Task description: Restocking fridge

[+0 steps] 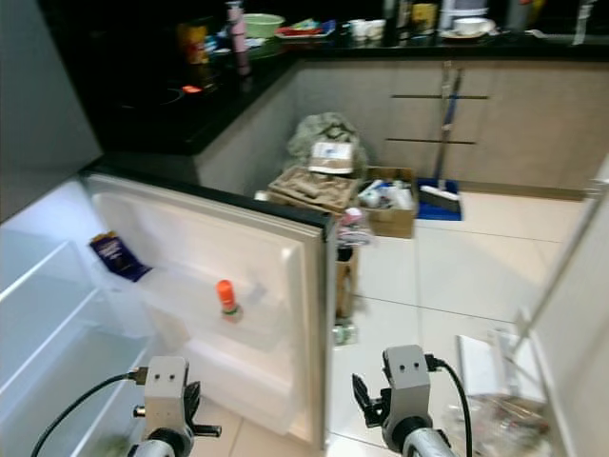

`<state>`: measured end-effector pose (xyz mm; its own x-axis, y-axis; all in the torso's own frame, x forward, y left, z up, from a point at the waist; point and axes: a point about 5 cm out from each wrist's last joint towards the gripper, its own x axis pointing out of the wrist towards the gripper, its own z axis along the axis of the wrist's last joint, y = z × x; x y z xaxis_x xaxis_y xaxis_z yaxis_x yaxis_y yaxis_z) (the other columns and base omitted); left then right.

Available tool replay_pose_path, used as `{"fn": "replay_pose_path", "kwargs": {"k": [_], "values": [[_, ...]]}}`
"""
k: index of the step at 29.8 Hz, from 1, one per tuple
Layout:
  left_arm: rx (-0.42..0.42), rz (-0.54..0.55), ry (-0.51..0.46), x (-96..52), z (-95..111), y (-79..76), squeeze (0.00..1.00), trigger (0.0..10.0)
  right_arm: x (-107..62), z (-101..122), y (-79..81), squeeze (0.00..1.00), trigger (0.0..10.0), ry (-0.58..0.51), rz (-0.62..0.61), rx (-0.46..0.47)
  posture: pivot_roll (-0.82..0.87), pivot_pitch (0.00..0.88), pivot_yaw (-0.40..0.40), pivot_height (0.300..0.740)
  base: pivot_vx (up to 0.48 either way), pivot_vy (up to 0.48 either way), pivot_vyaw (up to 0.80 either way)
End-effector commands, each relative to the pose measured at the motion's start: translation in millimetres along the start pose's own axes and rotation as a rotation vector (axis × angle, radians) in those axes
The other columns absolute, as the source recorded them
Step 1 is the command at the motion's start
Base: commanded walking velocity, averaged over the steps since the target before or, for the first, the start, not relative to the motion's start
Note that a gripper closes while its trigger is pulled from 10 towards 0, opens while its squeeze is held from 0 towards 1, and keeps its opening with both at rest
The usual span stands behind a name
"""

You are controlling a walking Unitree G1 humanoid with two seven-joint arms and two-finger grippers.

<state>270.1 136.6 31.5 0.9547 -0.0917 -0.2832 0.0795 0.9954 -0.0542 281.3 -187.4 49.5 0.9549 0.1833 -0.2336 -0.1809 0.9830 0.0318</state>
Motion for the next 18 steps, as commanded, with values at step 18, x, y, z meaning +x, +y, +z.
{"fn": "replay_pose_path", "kwargs": {"k": [18], "values": [[-0.005, -0.010, -0.005, -4.4, -0.9, 1.0, 0.00, 10.0, -2.2, -3.7, 10.0, 0.00, 10.0, 0.003, 0.038, -0.003, -0.08, 0.124, 0.071, 0.740, 0.000, 0.000, 0.80]]}}
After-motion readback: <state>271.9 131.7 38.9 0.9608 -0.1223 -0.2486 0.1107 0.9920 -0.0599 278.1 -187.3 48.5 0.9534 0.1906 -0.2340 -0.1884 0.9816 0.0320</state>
